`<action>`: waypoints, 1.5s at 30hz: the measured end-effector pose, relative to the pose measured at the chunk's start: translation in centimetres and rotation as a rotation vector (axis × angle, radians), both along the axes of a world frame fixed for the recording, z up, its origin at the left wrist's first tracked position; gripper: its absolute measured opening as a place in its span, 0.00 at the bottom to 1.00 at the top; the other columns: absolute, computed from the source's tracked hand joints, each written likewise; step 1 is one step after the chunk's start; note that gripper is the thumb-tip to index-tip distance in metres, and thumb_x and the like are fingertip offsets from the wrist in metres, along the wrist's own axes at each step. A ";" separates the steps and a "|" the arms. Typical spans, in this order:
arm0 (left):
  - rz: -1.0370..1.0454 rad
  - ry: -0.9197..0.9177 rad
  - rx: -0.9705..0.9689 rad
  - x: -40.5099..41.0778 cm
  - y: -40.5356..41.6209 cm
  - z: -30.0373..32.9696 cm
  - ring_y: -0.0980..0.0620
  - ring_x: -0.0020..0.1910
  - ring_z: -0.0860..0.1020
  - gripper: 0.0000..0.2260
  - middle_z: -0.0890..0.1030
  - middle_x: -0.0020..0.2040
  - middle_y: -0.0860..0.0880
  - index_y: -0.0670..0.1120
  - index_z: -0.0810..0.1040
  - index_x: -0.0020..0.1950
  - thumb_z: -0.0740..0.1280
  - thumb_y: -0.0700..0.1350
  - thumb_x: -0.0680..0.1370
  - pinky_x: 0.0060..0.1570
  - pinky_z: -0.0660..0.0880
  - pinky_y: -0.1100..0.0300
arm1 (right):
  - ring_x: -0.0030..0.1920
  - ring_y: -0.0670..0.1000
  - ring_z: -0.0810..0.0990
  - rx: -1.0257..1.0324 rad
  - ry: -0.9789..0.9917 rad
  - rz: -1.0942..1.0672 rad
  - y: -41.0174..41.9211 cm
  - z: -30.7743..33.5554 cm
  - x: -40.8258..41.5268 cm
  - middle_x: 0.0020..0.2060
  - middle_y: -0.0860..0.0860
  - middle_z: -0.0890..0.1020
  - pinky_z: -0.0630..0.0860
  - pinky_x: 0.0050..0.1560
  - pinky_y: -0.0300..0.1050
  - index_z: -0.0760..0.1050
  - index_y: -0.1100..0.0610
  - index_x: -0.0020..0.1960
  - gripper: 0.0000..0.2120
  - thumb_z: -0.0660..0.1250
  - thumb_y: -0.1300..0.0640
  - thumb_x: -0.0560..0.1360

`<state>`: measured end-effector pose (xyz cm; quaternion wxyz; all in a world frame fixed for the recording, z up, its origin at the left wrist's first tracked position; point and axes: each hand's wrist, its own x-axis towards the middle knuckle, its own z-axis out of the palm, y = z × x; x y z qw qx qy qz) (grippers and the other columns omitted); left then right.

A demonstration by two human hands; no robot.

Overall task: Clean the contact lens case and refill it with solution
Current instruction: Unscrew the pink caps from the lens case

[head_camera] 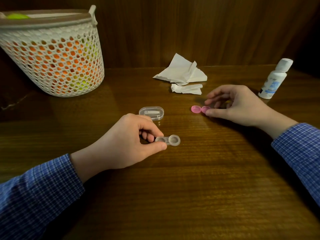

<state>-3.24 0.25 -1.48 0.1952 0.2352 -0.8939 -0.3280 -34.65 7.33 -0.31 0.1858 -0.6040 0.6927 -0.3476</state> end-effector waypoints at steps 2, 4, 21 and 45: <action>-0.001 -0.001 0.006 0.0 0.0 0.0 0.52 0.43 0.80 0.07 0.83 0.42 0.55 0.55 0.88 0.50 0.76 0.52 0.73 0.42 0.79 0.56 | 0.49 0.49 0.85 -0.099 -0.056 0.003 0.6 0.6 1.1 0.50 0.46 0.86 0.80 0.38 0.37 0.79 0.49 0.59 0.26 0.79 0.44 0.63; -0.001 0.004 0.021 0.0 -0.1 -0.1 0.52 0.43 0.80 0.07 0.83 0.42 0.54 0.55 0.88 0.50 0.76 0.51 0.73 0.42 0.79 0.56 | 0.49 0.52 0.85 -0.157 -0.124 0.104 1.3 1.0 3.1 0.51 0.48 0.87 0.84 0.48 0.55 0.79 0.50 0.62 0.30 0.78 0.41 0.63; 0.000 0.015 -0.056 -0.1 -0.2 -0.3 0.51 0.42 0.80 0.07 0.82 0.40 0.54 0.54 0.88 0.50 0.77 0.50 0.73 0.41 0.78 0.56 | 0.49 0.42 0.84 -0.037 -0.020 0.376 2.1 -0.6 9.2 0.47 0.40 0.86 0.78 0.49 0.30 0.75 0.48 0.67 0.28 0.80 0.56 0.70; 0.321 0.552 0.296 20.8 9.6 2.3 0.50 0.49 0.84 0.15 0.86 0.50 0.46 0.46 0.86 0.56 0.80 0.47 0.71 0.48 0.81 0.59 | 0.45 0.46 0.87 -0.216 -0.141 0.640 4.3 6.1 28.5 0.45 0.44 0.87 0.84 0.50 0.41 0.70 0.51 0.72 0.35 0.81 0.56 0.69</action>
